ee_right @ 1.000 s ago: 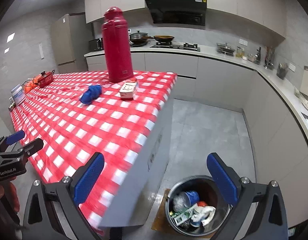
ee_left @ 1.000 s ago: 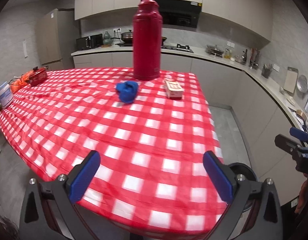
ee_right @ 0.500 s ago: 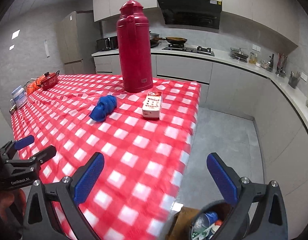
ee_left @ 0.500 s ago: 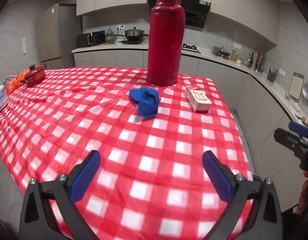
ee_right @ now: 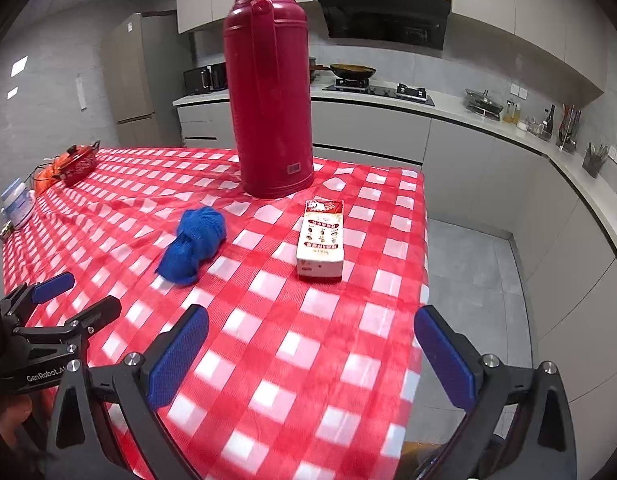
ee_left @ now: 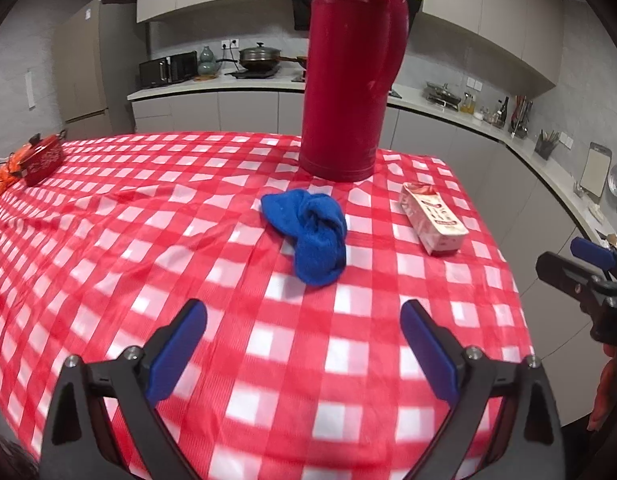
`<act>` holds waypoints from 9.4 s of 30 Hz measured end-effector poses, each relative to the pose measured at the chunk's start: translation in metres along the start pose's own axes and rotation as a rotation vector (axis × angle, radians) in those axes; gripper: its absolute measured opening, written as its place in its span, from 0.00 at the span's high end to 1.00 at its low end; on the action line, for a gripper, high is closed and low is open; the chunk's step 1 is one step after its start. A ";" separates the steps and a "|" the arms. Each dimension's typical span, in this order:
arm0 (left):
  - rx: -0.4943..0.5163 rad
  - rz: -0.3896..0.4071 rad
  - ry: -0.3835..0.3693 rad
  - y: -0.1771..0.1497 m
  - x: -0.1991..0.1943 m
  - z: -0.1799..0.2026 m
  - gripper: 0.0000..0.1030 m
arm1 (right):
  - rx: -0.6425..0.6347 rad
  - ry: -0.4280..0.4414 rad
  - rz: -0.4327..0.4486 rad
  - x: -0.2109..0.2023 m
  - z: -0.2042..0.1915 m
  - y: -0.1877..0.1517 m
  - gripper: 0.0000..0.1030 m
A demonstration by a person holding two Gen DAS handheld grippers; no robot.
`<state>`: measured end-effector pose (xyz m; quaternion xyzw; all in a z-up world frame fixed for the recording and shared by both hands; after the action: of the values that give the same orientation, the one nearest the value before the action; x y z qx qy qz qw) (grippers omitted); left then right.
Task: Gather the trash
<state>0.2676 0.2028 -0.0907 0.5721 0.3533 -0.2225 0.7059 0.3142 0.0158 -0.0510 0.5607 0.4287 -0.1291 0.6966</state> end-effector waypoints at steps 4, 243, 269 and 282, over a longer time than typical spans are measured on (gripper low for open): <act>0.005 -0.020 -0.019 0.014 0.025 -0.002 0.14 | 0.008 -0.007 -0.020 0.026 0.001 0.013 0.02; 0.321 0.139 -0.317 -0.152 -0.263 0.218 0.00 | 0.247 -0.302 0.026 -0.364 0.105 -0.272 0.00; 0.331 0.137 -0.313 -0.157 -0.272 0.227 0.00 | 0.272 -0.289 0.034 -0.370 0.115 -0.278 0.00; 0.335 0.135 -0.320 -0.156 -0.272 0.232 0.00 | 0.272 -0.295 0.023 -0.366 0.118 -0.280 0.00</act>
<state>0.0349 -0.0845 0.0352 0.6608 0.1561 -0.3183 0.6616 -0.0370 -0.2947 0.0334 0.6297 0.2941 -0.2585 0.6709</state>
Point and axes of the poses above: each gripper's, at about its wrist camera, not at the fingertips, and x roughly the way its jaws point, z to its right, y to its top, the point moved 4 cm from there along x, roughly the way its jaws point, and after that the axes turned 5 degrees about -z, right-handed, at the moved point
